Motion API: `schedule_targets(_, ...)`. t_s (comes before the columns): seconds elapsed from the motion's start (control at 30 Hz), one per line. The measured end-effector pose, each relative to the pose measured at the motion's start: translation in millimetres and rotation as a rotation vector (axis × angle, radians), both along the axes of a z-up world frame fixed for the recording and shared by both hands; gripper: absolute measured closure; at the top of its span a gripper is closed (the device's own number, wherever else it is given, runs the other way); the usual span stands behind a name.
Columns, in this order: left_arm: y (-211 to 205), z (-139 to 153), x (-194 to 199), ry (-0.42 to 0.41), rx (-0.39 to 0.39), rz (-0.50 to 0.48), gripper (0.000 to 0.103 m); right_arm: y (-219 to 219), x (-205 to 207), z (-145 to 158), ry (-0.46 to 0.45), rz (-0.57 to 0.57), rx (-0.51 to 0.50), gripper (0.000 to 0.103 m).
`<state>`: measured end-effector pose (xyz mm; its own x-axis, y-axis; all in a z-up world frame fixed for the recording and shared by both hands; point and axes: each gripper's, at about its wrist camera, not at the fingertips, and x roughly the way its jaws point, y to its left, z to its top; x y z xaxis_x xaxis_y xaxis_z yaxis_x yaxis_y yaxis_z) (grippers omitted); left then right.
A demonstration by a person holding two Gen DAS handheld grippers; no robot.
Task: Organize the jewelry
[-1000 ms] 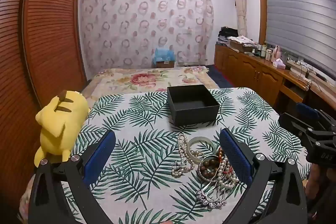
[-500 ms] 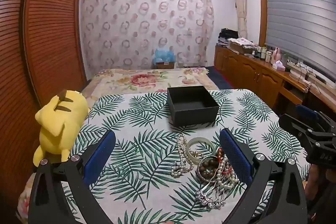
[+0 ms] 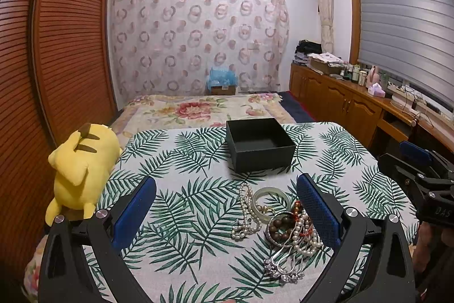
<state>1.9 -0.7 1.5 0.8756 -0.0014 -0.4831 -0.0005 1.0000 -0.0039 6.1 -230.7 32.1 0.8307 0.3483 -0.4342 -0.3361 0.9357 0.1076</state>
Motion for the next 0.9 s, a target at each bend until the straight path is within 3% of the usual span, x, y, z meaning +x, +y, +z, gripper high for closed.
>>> schedule_targets(0.9,-2,7,-2,-0.008,-0.001,0.001,0.007,4,-2,9,-0.006,0.006,0.003,0.002)
